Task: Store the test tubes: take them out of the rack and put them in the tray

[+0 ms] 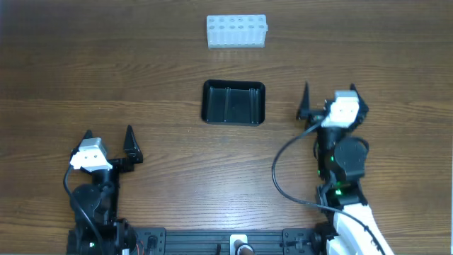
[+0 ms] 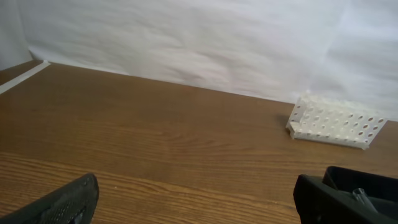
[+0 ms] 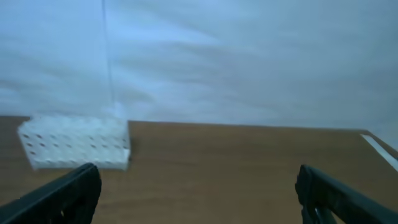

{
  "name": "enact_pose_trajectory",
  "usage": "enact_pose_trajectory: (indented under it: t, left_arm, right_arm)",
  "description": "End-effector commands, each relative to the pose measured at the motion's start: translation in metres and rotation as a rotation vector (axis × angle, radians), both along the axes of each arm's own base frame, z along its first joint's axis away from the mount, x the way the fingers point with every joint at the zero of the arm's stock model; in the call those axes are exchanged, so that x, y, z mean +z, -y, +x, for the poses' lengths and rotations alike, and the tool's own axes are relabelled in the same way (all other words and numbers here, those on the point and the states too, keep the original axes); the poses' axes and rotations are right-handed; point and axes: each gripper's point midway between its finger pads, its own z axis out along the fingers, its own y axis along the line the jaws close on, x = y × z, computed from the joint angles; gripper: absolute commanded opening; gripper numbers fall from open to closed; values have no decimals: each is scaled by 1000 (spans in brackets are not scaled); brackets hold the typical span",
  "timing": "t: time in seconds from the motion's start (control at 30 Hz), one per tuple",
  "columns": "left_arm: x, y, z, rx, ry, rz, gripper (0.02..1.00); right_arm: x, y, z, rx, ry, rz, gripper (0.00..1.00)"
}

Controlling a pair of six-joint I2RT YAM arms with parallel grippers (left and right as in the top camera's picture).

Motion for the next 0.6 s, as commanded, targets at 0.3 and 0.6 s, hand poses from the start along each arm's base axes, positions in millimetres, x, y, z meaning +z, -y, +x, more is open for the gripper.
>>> enact_pose_trajectory:
  t: [0.3,0.6]
  left_arm:
    - [-2,3,0,-14,-4,14,996]
    - [-2,3,0,-14,-4,14,996]
  right_arm:
    - [-48,30,-49,-86,-59,-3,993]
    - [-72,31,-70,-86,-163,-12,993]
